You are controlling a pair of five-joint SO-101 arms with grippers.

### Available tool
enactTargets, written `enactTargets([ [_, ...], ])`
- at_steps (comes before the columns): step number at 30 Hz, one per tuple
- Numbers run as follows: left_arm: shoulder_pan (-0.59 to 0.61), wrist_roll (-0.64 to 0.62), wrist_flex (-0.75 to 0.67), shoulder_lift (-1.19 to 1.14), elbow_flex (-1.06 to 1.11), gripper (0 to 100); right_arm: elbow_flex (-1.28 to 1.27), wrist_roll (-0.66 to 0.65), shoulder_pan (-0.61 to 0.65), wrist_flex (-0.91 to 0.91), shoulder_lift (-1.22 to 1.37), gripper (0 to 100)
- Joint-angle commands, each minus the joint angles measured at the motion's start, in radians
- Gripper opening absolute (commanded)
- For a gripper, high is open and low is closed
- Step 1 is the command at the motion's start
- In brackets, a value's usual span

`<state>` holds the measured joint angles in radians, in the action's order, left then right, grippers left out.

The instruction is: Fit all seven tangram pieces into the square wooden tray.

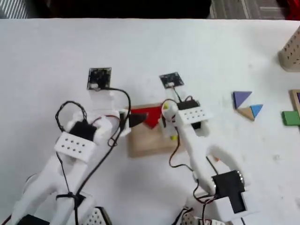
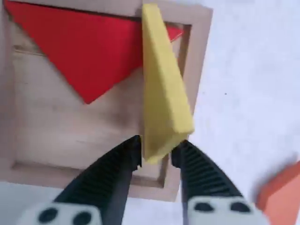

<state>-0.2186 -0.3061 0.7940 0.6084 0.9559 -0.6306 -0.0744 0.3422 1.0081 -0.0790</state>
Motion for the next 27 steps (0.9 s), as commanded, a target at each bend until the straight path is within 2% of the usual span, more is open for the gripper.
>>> enactTargets([
  [1, 0.002, 0.006, -0.003, 0.039, -0.055, 37, 0.009, -0.015, 0.030, -0.004, -0.012, 25.5],
  [5, 0.002, 0.006, -0.003, 0.039, -0.054, 37, 0.023, -0.023, 0.054, 0.036, -0.019, 28.7],
  [11, -0.001, 0.008, -0.003, 0.038, -0.051, 37, 0.212, -0.037, 0.021, 0.278, -0.019, 28.7],
  [15, -0.059, 0.003, -0.017, 0.035, -0.046, 37, 0.292, -0.144, -0.056, 0.418, -0.021, 27.6],
  [17, -0.117, 0.003, -0.023, 0.039, -0.026, 37, 0.313, -0.173, -0.145, 0.463, -0.042, 21.4],
  [20, -0.223, 0.003, -0.075, 0.038, 0.002, 37, 0.307, -0.190, -0.326, 0.463, -0.094, 9.1],
  [22, -0.288, 0.000, -0.118, 0.031, 0.012, 37, 0.259, -0.192, -0.401, 0.417, -0.119, 4.2],
  [25, -0.308, -0.066, -0.137, 0.030, 0.009, 37, 0.167, -0.183, -0.392, 0.306, -0.117, 4.3],
  [27, -0.294, -0.069, -0.137, 0.030, 0.015, 37, 0.133, -0.121, -0.357, 0.223, -0.101, 6.1],
])
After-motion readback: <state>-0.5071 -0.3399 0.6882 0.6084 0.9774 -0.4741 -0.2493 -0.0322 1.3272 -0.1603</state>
